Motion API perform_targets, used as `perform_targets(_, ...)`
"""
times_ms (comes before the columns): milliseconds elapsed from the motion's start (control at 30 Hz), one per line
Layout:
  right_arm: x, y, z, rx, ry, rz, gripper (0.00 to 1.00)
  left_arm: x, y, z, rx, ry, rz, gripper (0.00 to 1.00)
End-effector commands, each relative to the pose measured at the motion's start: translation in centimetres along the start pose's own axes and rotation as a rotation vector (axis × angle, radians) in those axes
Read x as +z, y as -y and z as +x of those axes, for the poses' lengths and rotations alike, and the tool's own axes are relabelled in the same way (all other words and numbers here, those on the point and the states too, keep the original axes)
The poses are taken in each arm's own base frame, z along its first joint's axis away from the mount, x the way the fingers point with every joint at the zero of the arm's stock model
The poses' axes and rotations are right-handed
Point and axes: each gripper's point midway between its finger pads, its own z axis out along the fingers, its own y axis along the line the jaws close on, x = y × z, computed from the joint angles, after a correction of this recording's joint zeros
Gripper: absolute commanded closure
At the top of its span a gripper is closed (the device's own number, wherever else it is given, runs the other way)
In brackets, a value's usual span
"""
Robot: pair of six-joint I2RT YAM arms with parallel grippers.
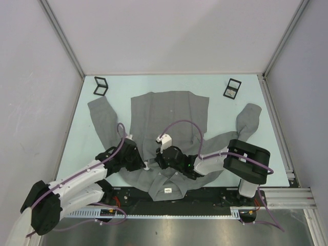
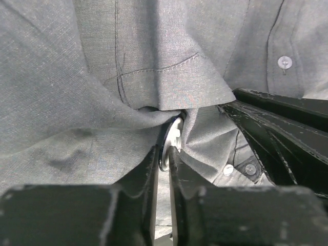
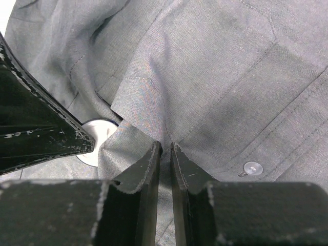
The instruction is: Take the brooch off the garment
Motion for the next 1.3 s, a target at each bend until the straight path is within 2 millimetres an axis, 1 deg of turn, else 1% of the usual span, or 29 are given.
perform_targets(0, 0.1, -0.6, -1.7, 0.048, 0.058, -0.027, 0.82, -0.6, 1.4, -0.7, 0.066, -0.011, 0.022, 0.91)
perform_targets(33, 0.2, -0.5, -1.7, 0.049, 0.057, -0.027, 0.81, -0.6, 1.4, -0.6, 0.074, -0.024, 0.017, 0.94)
perform_targets(67, 0.3, -0.5, -1.6, 0.055, 0.052, -0.032, 0.81, -0.5, 1.0, -0.2, 0.094, -0.053, -0.007, 0.96)
perform_targets(100, 0.4, -0.4, -1.6, 0.060, 0.053, -0.033, 0.81, -0.7, 1.2, -0.4, 0.105, -0.058, -0.015, 0.99)
perform_targets(167, 0.4, -0.3, -1.6, 0.066, 0.050, -0.034, 0.81, -0.9, 0.9, -0.2, 0.135, -0.088, -0.039, 1.00)
perform_targets(200, 0.4, -0.2, -1.5, 0.066, 0.048, -0.031, 0.81, -1.1, 1.2, -0.4, 0.147, -0.091, -0.040, 0.99)
perform_targets(300, 0.5, -0.1, -1.5, 0.073, 0.046, -0.031, 0.81, -1.4, 1.6, -0.1, 0.164, -0.129, -0.031, 0.99)
perform_targets(367, 0.5, -0.1, -1.6, 0.079, 0.046, -0.033, 0.81, -1.7, 1.3, 0.2, 0.163, -0.156, -0.063, 1.00)
perform_targets(433, 0.7, 0.1, -1.6, 0.084, 0.044, -0.029, 0.81, -1.8, 1.4, 0.0, 0.171, -0.163, -0.078, 1.00)
perform_targets(467, 0.7, 0.1, -1.4, 0.087, 0.038, -0.033, 0.81, -2.1, 1.0, 0.1, 0.175, -0.173, -0.101, 1.00)
perform_targets(500, 0.7, 0.2, -1.5, 0.092, 0.039, -0.033, 0.81, -2.4, 1.3, -0.5, 0.178, -0.155, -0.111, 1.00)
perform_targets(533, 0.8, 0.3, -1.4, 0.094, 0.038, -0.033, 0.81, -2.7, 1.3, -0.6, 0.191, -0.156, -0.113, 1.00)
perform_targets(567, 0.8, 0.2, -1.4, 0.103, 0.034, -0.038, 0.81, -2.9, 1.1, -0.4, 0.197, -0.172, -0.123, 1.00)
perform_targets(600, 0.8, 0.3, -1.4, 0.105, 0.032, -0.038, 0.81, -3.3, 1.5, -0.6, 0.203, -0.172, -0.117, 1.00)
perform_targets(633, 0.8, 0.5, -1.5, 0.109, 0.033, -0.035, 0.81, -3.8, 1.2, -0.3, 0.211, -0.191, -0.130, 1.00)
perform_targets(700, 0.8, 0.3, -1.6, 0.115, 0.033, -0.039, 0.81, -4.5, 1.5, -0.6, 0.217, -0.185, -0.123, 1.00)
perform_targets(733, 0.8, 0.6, -1.6, 0.119, 0.032, -0.032, 0.81, -5.0, 1.2, -0.4, 0.218, -0.193, -0.133, 1.00)
perform_targets(767, 0.9, 0.8, -1.6, 0.123, 0.030, -0.026, 0.81, -5.5, 1.5, -0.6, 0.219, -0.176, -0.118, 1.00)
perform_targets(800, 0.9, 1.1, -1.6, 0.133, 0.030, -0.011, 0.81, -5.8, 1.3, -0.7, 0.219, -0.169, -0.128, 1.00)
perform_targets(833, 0.8, 2.0, -1.4, 0.140, 0.027, 0.030, 0.80, -6.3, 0.7, -0.7, 0.213, -0.164, -0.157, 1.00)
perform_targets(933, 0.7, 3.4, -1.2, 0.166, 0.012, 0.086, 0.80, -7.1, 0.6, -1.1, 0.187, -0.125, -0.158, 0.99)
perform_targets(1000, 0.4, 3.5, -1.4, 0.164, 0.017, 0.097, 0.79, -7.5, 1.0, -1.5, 0.172, -0.088, -0.132, 1.00)
perform_targets(1033, 0.4, 3.5, -1.4, 0.162, 0.018, 0.098, 0.79, -7.6, 1.5, -2.0, 0.163, -0.055, -0.108, 1.00)
perform_targets(1067, 0.2, 3.2, -1.8, 0.160, 0.026, 0.093, 0.78, -7.8, 1.8, -2.3, 0.159, -0.031, -0.084, 1.00)
perform_targets(1100, 0.1, 3.2, -1.7, 0.160, 0.023, 0.098, 0.78, -8.3, 2.8, -3.8, 0.149, 0.065, -0.030, 1.00)
perform_targets(1167, -0.2, 3.7, -1.9, 0.160, 0.028, 0.122, 0.77, -9.0, 3.7, -5.6, 0.123, 0.178, 0.017, 1.00)
perform_targets(1200, -0.3, 4.1, -1.7, 0.163, 0.019, 0.141, 0.76, -10.1, 5.6, -7.1, 0.089, 0.276, 0.122, 1.00)
perform_targets(1233, -0.4, 4.6, -1.6, 0.183, 0.017, 0.163, 0.76, -10.4, 6.4, -7.8, 0.075, 0.319, 0.170, 0.99)
perform_targets(1267, -0.4, 5.1, -1.5, 0.190, 0.011, 0.179, 0.76, -10.2, 6.7, -8.0, 0.061, 0.348, 0.203, 1.00)
